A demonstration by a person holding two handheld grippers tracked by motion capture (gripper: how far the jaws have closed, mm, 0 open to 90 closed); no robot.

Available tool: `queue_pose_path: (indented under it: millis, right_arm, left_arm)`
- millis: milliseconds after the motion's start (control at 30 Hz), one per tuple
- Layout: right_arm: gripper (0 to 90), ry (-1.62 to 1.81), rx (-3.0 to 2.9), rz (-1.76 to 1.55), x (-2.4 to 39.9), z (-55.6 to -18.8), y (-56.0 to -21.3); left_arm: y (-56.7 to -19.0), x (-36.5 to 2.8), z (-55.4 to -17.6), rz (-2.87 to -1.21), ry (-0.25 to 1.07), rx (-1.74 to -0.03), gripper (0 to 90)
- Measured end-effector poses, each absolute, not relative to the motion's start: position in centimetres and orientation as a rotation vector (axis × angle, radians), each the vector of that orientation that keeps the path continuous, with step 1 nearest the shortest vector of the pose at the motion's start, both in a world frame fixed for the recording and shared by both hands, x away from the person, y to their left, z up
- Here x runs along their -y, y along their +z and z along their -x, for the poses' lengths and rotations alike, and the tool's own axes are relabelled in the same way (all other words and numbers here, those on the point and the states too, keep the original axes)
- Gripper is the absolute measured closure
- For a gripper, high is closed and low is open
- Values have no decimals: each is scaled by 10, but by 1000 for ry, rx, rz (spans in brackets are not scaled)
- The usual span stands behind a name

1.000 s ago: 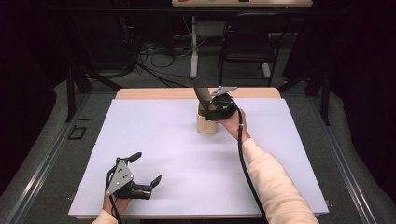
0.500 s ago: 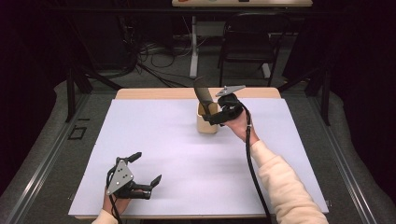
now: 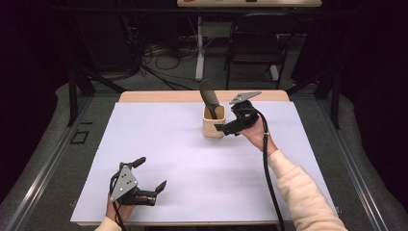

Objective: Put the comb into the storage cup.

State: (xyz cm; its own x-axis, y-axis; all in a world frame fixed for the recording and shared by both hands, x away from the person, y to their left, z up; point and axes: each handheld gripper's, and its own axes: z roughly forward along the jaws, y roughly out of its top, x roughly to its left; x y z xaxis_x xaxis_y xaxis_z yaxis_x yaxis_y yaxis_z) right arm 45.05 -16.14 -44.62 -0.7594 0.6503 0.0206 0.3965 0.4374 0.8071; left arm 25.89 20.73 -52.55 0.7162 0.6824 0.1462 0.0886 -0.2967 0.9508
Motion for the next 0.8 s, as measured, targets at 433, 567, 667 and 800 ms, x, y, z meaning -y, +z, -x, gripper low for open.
queue_pose_path:
  millis: [433,567,667,800]
  right_arm:
    - [0,1267,-2387,-886,185,-430,-441]
    - [0,1271,-2392,-878,191,-424,-442]
    - [0,1273,-2395,-872,196,-417,-444]
    - [0,1262,-2398,-891,203,-411,-446]
  left_arm:
    - [-526,-207,-259,-1801,661,-609,0]
    - [-526,-207,-259,-1800,660,-609,0]
    - [-526,-207,-259,-1798,660,-611,0]
    - [-526,-207,-259,-1801,660,-610,0]
